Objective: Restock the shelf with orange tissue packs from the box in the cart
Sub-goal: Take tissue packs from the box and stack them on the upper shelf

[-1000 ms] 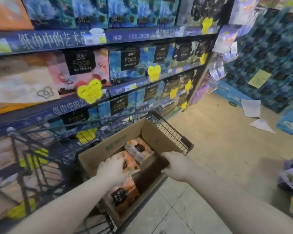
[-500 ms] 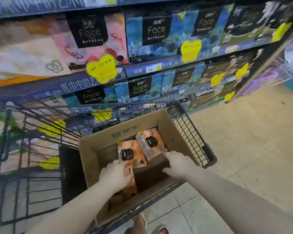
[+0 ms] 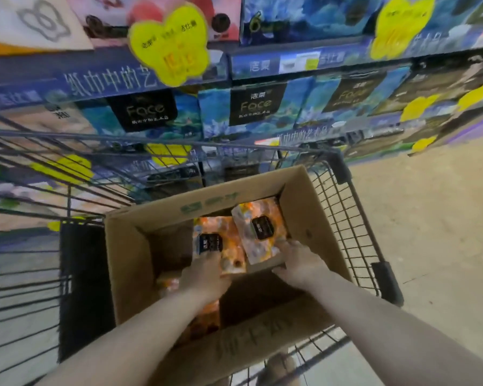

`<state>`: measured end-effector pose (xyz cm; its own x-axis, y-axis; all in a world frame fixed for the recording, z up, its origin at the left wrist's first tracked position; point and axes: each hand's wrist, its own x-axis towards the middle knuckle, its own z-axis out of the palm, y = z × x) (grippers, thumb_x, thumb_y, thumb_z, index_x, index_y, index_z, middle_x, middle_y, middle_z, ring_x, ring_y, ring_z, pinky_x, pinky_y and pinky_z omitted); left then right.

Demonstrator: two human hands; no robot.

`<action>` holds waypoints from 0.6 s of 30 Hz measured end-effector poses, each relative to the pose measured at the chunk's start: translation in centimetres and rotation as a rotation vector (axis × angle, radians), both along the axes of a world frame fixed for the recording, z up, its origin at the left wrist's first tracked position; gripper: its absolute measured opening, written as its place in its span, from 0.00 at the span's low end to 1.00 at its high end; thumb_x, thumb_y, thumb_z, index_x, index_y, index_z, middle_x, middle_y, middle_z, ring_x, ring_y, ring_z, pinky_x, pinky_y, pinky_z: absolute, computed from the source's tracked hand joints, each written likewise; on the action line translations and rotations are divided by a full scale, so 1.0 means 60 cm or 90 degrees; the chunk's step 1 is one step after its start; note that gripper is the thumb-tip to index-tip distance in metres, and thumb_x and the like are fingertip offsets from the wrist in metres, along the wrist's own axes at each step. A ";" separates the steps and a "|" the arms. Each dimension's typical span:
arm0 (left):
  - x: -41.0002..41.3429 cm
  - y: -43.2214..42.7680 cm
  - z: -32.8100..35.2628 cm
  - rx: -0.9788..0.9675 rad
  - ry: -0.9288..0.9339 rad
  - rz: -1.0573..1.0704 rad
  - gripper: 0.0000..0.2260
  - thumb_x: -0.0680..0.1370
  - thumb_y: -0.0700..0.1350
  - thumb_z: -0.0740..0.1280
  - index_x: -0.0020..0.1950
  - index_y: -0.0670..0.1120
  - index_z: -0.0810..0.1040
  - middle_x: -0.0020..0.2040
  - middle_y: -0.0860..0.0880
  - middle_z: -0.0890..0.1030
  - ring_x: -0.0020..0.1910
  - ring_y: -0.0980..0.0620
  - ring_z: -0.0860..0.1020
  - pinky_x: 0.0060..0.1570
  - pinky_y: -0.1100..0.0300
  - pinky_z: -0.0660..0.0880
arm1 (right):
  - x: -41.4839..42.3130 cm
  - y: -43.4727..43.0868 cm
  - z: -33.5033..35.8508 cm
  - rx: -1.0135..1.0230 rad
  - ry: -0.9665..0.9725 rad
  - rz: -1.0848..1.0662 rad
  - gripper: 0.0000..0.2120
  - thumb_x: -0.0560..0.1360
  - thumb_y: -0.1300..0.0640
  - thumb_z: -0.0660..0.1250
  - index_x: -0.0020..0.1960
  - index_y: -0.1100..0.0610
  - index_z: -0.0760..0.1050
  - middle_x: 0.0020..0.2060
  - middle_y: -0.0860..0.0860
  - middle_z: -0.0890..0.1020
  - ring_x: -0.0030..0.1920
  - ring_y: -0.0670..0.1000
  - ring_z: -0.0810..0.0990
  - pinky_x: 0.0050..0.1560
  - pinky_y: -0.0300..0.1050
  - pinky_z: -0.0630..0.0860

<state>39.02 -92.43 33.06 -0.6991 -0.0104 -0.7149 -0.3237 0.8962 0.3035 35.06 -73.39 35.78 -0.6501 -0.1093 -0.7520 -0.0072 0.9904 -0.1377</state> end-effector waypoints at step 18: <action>-0.102 0.149 -0.228 0.214 -0.030 0.529 0.23 0.68 0.54 0.74 0.55 0.43 0.72 0.48 0.46 0.79 0.48 0.45 0.79 0.39 0.57 0.71 | -0.083 0.033 -0.235 -0.118 -0.029 -0.044 0.30 0.81 0.52 0.57 0.78 0.47 0.46 0.77 0.46 0.45 0.76 0.56 0.52 0.74 0.51 0.56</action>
